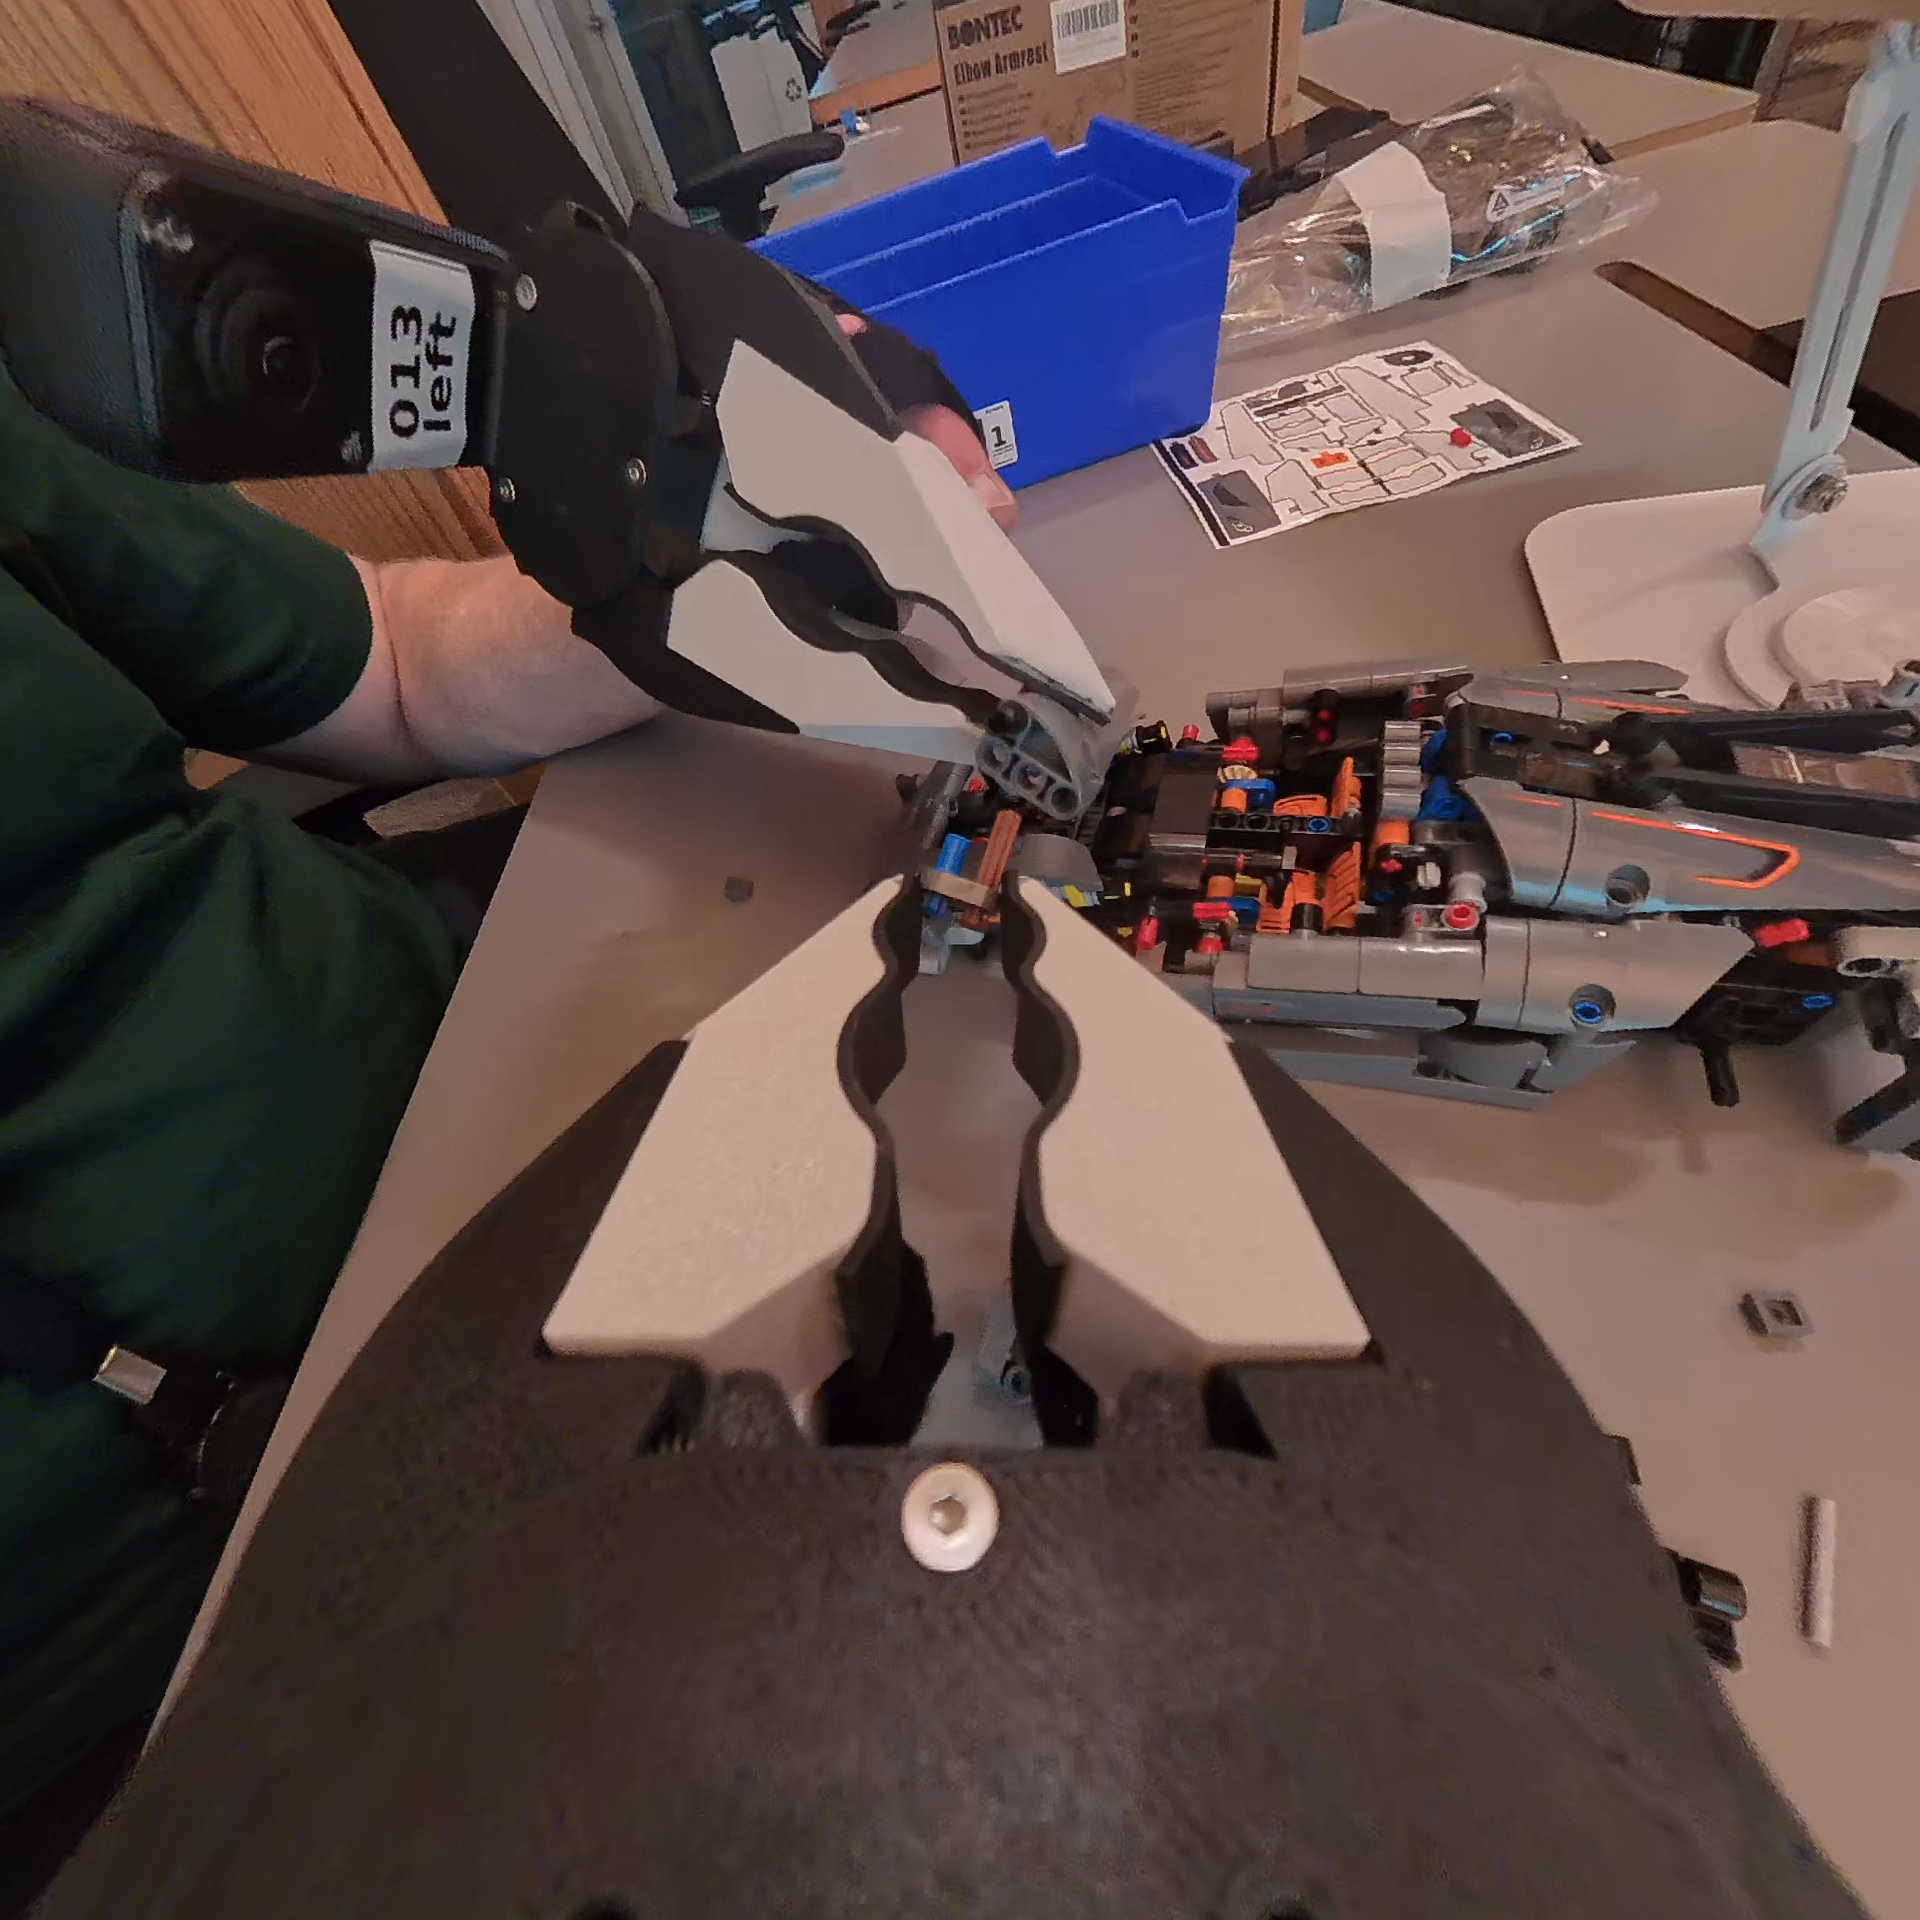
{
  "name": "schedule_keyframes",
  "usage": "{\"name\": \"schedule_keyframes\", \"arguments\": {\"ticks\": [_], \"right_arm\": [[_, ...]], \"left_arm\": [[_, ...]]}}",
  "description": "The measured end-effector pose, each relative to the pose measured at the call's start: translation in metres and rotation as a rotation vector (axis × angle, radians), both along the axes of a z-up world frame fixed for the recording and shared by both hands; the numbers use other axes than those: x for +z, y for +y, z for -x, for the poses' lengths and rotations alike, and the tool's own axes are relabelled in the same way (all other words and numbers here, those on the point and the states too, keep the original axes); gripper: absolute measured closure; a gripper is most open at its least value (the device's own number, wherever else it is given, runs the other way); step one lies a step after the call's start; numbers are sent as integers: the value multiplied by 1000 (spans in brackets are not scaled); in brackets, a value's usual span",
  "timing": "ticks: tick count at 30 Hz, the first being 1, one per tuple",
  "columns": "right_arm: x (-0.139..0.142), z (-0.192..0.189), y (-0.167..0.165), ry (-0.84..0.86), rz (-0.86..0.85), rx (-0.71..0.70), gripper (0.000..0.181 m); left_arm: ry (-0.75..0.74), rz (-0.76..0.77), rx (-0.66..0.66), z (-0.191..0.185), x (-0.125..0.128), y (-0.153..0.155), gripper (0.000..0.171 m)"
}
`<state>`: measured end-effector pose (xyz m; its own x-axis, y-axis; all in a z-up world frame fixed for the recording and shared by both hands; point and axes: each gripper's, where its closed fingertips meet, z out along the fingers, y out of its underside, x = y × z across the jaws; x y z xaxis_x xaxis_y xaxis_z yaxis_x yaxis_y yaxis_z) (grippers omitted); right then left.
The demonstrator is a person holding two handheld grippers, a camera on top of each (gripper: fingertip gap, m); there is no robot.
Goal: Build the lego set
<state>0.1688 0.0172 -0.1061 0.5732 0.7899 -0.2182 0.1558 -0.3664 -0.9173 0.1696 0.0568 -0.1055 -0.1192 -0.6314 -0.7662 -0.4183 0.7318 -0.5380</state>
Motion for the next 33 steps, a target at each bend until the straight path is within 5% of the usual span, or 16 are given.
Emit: {"name": "schedule_keyframes", "arguments": {"ticks": [22, 33], "right_arm": [[-28, -3, -10, -60, 228, 13, 168], [-40, -1, -26, -63, 356, 80, 168]], "left_arm": [[166, -327, 14, -5, -26, -17, 167], [217, -375, -49, -5, -35, -34, 166]]}}
